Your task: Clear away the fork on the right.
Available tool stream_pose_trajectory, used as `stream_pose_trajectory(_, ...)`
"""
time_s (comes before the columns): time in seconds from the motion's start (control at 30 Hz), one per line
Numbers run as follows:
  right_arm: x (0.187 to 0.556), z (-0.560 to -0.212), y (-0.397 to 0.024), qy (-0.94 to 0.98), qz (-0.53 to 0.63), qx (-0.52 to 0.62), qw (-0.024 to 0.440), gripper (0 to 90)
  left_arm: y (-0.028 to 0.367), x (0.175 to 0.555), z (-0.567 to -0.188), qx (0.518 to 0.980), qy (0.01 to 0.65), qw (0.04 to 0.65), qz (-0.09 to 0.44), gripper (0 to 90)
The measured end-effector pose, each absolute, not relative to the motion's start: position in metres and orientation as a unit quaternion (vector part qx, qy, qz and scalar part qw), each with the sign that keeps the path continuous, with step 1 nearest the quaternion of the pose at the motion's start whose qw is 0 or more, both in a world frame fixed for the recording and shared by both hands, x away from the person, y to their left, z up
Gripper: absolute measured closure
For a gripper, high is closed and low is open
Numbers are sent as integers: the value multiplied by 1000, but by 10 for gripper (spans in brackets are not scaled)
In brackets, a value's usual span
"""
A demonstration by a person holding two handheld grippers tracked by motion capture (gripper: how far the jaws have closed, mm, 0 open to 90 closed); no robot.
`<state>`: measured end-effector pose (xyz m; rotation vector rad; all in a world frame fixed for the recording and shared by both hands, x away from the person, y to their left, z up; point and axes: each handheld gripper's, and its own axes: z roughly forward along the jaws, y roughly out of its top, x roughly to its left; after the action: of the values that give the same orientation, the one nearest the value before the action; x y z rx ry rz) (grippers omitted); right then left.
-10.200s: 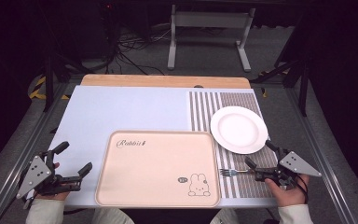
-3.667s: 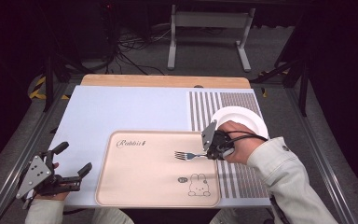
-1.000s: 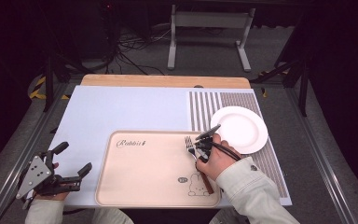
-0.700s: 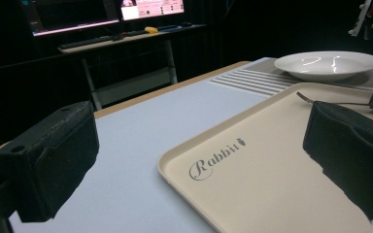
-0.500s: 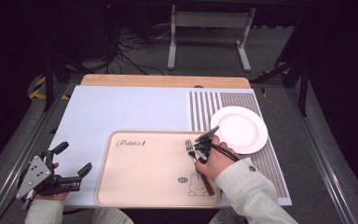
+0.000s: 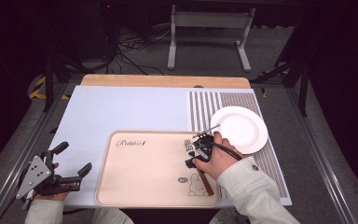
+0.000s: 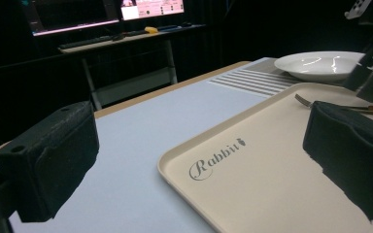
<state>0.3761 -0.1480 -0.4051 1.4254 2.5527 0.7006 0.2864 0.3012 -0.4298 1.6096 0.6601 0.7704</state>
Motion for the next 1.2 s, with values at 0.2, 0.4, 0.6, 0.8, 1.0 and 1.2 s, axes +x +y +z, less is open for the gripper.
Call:
stream_pose_trajectory(0.2,381,-401,-145,859,285,415,88,135,302,286,-430,689,282,580,329,4)
stream_pose_trajectory(0.4,386,-399,-145,863,322,380,92,410,301,287,-430,689,283,580,329,4)
stream_pose_trajectory(0.6,393,-400,-145,877,317,348,98,868,301,287,-430,690,283,580,330,5)
stream_pose_trajectory(0.8,401,-406,-144,882,317,338,87,900,301,287,-430,690,283,580,329,5)
stream_pose_trajectory(1.0,405,-414,-142,888,309,331,80,900,302,287,-430,689,283,580,329,5)
stream_pose_trajectory(1.2,406,-424,-138,895,291,329,73,900,302,287,-430,689,283,580,330,5)
